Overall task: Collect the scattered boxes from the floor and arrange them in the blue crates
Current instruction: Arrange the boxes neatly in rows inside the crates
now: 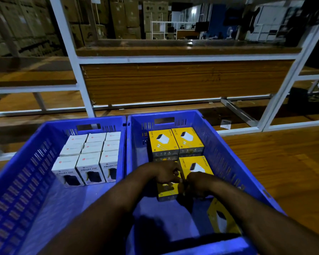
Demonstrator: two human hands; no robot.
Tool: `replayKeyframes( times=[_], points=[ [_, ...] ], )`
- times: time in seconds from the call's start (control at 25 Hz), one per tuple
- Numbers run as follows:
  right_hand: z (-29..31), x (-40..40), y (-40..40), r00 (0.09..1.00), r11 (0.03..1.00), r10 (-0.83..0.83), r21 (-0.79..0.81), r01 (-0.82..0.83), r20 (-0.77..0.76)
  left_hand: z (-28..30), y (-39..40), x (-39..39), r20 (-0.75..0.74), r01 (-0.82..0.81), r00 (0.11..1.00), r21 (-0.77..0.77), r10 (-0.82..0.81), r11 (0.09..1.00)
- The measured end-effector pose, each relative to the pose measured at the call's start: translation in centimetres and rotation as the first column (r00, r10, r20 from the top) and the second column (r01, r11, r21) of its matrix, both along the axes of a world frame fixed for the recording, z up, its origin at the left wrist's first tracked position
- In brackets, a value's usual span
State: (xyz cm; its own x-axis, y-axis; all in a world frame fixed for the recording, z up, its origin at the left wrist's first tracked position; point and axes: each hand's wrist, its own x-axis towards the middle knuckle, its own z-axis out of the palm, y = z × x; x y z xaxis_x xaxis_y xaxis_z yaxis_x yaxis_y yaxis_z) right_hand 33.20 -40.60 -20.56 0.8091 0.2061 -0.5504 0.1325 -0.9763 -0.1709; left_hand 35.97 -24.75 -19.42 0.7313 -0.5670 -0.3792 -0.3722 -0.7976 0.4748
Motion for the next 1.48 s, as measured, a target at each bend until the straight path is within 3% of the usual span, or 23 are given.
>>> replayKeyframes(
  times=[0.48, 0.68, 0.88, 1.12, 1.2, 1.28, 1.4, 1.48],
  points=[
    [1.4, -0.5, -0.6, 0.999, 1.0, -0.029, 0.006, 0.029, 0.028, -0.3, 1.1, 0.3, 0.012, -0.037, 0.999, 0.05, 0.036, 0.998],
    [4.8, -2.2, -2.3, 0.993, 0.982, -0.014, -0.184, 0.036, 0.119, 0.2, 1.2, -0.1, -0.075, -0.123, 0.99, -0.019, 0.121, 0.992],
    [5.4, -6.0, -4.0, 0.986, 0.949, 0.088, -0.314, -0.038, 0.144, 0.0, 1.2, -0.3, -0.149, -0.19, 0.973, -0.092, 0.175, 0.977],
    [5.2, -7.8, -1.7, 0.954, 0.919, 0.278, -0.32, -0.23, 0.111, 0.3, 1.1, -0.7, -0.239, -0.257, 0.946, -0.131, 0.221, 0.958],
    [4.6, -8.1, -0.1, 0.942, 0.918, 0.331, -0.252, -0.306, 0.061, 0.7, 1.2, -0.9, -0.183, -0.226, 0.961, -0.09, 0.207, 0.97],
    [4.8, -7.7, 0.2, 0.961, 0.96, 0.268, -0.094, -0.262, 0.059, 0.9, 1.3, -1.0, -0.153, -0.263, 0.957, -0.102, 0.246, 0.959],
    [6.7, -5.4, -1.4, 0.99, 0.968, -0.037, 0.249, 0.002, 0.137, 0.7, 1.6, -0.5, -0.24, -0.435, 0.894, -0.258, 0.378, 0.863],
    [7.7, -3.4, -2.5, 0.95, 0.809, -0.303, 0.548, 0.215, 0.076, 1.0, 1.7, -0.1, -0.216, -0.517, 0.856, -0.34, 0.47, 0.786]
  ],
)
